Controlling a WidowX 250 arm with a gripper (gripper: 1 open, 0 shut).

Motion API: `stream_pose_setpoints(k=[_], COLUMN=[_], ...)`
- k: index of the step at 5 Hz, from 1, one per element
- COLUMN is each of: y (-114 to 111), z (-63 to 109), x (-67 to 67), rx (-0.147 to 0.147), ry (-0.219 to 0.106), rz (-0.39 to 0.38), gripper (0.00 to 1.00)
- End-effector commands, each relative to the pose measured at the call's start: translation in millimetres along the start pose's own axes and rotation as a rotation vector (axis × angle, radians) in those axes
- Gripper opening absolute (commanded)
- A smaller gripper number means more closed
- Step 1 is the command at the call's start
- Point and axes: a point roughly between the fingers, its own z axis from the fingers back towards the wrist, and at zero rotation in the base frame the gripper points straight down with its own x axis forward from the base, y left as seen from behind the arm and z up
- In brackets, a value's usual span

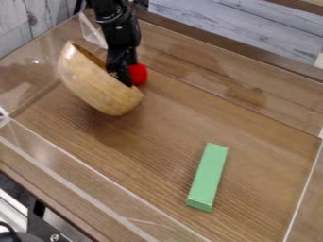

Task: Move the red object to the right side of the table

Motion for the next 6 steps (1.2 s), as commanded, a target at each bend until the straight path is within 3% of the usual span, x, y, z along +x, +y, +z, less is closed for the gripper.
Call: stream_pose_setpoints(k=[1,2,3,4,5,6], y=[3,0,-5,-2,-1,9], z=[8.9,6.9,3.9,0.6,-5.0,-23.1], x=[0.8,3.7,0.6,21.7,37.7,34.8], rx=[0.021,0.011,0.000,-0.005,-0.009,-0.030], ry=[-0.004,-0.001,-0.005,-0.003,0.004,0.010], rz=[0.002,-0.003,0.012,0.011,0.009,-0.055], gripper=[0.00,0.00,1.00,0.00,0.00,1.00])
